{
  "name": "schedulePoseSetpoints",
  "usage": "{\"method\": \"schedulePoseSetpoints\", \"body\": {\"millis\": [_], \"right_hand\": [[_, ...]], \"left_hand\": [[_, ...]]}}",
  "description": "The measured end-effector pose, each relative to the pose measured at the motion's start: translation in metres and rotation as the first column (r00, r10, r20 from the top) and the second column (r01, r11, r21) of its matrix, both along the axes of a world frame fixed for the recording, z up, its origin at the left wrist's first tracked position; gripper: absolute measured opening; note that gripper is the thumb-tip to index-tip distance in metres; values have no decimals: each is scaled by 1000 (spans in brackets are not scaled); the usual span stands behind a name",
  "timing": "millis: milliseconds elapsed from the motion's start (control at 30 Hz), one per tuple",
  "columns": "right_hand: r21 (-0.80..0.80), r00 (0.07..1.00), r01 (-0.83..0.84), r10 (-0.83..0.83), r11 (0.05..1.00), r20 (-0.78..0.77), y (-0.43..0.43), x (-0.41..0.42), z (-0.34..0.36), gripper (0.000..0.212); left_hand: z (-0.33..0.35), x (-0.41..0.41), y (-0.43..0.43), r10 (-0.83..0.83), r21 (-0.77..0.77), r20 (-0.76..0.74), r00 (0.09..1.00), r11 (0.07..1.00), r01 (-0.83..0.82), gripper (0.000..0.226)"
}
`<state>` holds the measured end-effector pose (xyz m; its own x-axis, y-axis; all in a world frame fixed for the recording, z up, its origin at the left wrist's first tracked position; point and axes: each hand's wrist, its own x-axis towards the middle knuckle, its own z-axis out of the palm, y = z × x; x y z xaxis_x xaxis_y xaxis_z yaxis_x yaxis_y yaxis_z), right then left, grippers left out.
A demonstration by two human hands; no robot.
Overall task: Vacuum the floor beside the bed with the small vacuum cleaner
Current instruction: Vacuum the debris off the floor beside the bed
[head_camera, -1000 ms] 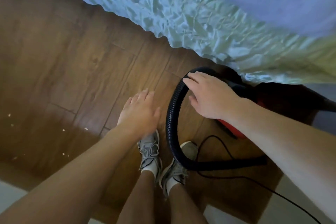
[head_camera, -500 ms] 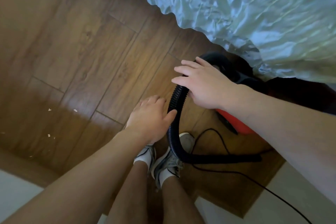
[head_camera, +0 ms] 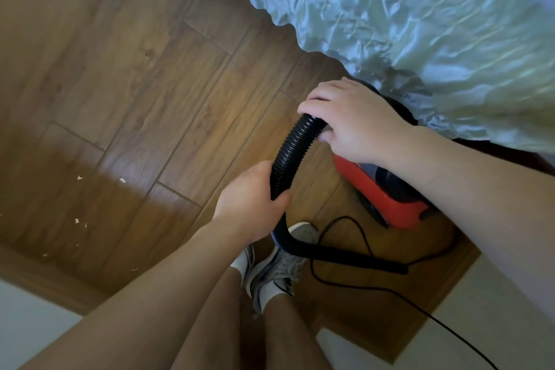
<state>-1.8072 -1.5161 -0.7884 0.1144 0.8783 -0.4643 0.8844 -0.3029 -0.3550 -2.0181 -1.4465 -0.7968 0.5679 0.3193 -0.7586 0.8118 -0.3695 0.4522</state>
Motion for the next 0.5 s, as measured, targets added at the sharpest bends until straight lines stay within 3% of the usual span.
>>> {"method": "schedulePoseSetpoints", "body": {"millis": [167,300,500], "right_hand": [[20,1000,21,-21,1000,9,7,4,14,45],[-3,997,-74,74,997,-16,19,-4,24,48],[56,998,-65,65,996,14,31,-3,31,38]], "left_hand": [[7,9,8,-9,13,64,998,1000,8,17],[16,18,20,27,26,124,992,999,-30,14],[26,25,35,108,36,227,968,992,-120,22]]}}
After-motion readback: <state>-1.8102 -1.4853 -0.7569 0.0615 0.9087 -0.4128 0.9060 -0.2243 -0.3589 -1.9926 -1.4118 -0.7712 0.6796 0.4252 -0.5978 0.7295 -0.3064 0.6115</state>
